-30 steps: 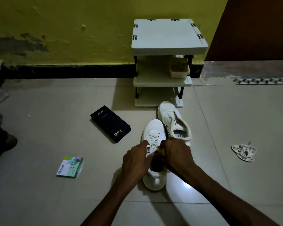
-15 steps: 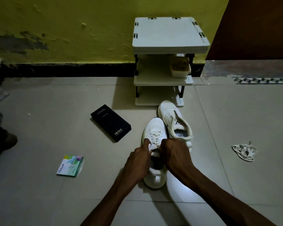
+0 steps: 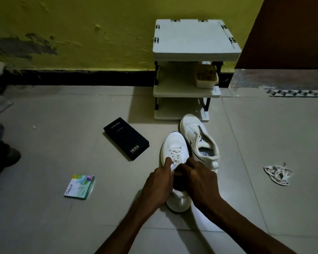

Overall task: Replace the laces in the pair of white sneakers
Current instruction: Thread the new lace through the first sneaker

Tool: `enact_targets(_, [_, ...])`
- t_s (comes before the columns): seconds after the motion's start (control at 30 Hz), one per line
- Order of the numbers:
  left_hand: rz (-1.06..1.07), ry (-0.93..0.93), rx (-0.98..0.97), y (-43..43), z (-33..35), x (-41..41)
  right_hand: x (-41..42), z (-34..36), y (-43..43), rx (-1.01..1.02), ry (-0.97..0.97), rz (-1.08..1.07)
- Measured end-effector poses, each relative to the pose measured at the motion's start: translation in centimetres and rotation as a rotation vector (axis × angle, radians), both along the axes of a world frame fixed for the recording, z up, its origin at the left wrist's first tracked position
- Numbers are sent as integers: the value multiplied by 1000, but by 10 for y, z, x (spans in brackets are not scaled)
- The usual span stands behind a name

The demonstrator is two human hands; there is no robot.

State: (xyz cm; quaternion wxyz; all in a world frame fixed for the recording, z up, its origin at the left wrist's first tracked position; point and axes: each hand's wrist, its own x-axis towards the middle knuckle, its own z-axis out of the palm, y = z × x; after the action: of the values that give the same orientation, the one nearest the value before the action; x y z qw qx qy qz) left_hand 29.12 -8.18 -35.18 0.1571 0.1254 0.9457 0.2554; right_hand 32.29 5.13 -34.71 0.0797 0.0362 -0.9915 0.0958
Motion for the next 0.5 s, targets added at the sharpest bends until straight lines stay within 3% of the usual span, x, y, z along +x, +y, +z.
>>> enact_targets(0.1, [7,10,6,-1,0,1,-2,0,3,-67,-23,-5])
enact_targets(0.3, [18,-12,34,0,4,2,-8,5,15,-450,64,-128])
enact_targets(0.5, [51,-12,134,-2,5,8,-18,9,24,-526,-197,-101])
